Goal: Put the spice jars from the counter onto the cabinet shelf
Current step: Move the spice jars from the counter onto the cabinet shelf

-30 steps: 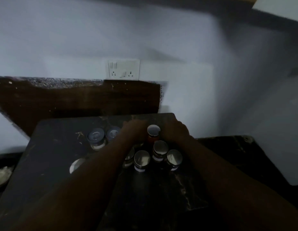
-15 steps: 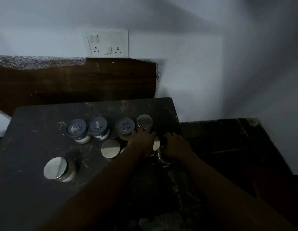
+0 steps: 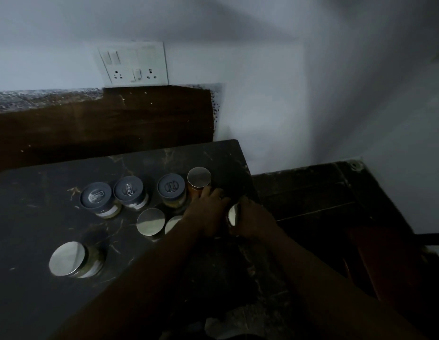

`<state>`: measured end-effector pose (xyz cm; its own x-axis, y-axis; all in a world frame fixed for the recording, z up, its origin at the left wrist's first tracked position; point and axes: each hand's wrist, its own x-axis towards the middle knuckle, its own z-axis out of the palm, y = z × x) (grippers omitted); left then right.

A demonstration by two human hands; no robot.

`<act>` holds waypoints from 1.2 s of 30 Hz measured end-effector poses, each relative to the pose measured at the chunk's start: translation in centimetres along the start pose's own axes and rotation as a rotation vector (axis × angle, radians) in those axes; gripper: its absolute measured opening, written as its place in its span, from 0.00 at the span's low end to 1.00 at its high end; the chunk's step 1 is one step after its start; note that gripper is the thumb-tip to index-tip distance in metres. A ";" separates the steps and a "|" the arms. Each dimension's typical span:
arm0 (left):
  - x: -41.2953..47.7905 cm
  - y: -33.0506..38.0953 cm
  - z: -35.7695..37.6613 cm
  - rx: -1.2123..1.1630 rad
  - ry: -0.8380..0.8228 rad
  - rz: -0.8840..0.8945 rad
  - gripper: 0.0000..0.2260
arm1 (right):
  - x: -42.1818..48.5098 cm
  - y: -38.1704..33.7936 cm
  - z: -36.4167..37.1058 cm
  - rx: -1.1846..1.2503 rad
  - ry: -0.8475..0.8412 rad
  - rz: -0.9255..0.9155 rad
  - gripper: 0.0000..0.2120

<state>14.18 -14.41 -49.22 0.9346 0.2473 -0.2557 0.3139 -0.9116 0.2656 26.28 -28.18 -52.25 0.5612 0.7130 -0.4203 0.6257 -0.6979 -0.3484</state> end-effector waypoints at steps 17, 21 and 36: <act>-2.6 0.8 -22.7 -0.433 0.743 0.188 0.32 | -6.1 -11.1 -23.1 0.561 0.706 -0.527 0.33; -4.1 1.3 -28.5 -0.436 0.886 0.204 0.37 | -7.5 -14.2 -27.4 0.591 0.813 -0.662 0.29; -3.9 5.6 -48.5 -0.379 1.261 0.281 0.32 | -10.1 -22.4 -46.0 0.318 1.219 -0.878 0.42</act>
<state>20.39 -4.53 -1.63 0.4252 0.3869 0.8182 -0.0772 -0.8852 0.4587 31.54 -16.62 -1.62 0.2769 0.4038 0.8719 0.9371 0.0871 -0.3380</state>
